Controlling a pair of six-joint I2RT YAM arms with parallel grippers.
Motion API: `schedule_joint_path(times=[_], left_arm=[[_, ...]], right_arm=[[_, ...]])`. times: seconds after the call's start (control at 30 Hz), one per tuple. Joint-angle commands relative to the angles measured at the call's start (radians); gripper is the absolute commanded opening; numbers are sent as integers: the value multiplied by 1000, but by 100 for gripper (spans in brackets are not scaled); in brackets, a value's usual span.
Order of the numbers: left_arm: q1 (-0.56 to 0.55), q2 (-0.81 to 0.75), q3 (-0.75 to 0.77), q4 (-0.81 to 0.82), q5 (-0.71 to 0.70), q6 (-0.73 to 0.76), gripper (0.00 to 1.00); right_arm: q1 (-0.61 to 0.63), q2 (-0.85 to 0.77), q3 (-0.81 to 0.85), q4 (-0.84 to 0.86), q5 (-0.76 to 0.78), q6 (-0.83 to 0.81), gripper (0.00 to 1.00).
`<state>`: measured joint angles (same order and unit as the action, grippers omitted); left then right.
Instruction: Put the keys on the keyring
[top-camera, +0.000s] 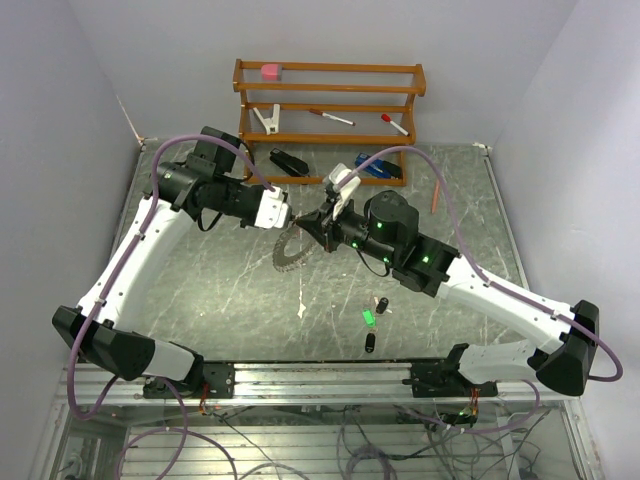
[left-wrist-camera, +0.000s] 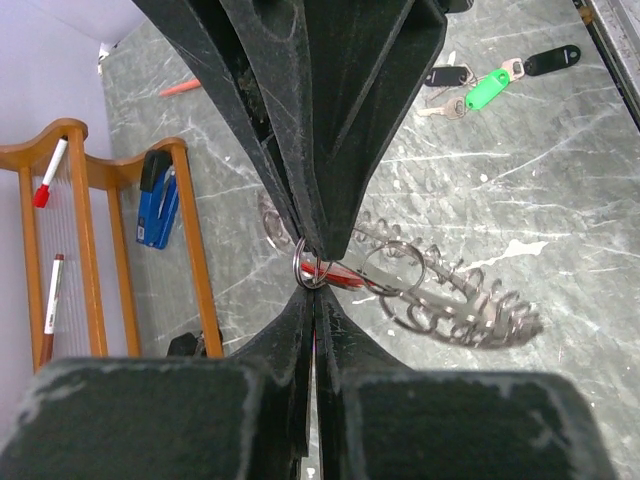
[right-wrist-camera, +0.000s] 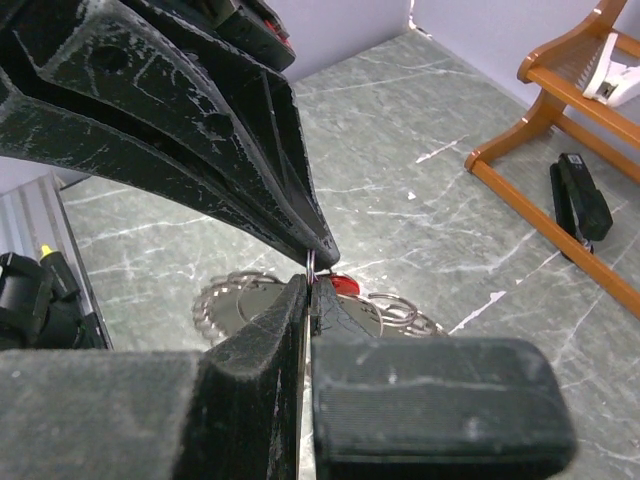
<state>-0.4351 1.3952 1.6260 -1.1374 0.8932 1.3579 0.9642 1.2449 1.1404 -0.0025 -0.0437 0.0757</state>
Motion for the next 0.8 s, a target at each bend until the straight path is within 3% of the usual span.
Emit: schedule_joint_path(times=[0.0, 0.77], left_arm=[[4, -5, 26, -2, 39, -6, 7], [1, -18, 25, 9, 19, -15, 7]], right_arm=[[-2, -29, -10, 109, 42, 40, 0], [0, -28, -45, 191, 103, 124, 0]])
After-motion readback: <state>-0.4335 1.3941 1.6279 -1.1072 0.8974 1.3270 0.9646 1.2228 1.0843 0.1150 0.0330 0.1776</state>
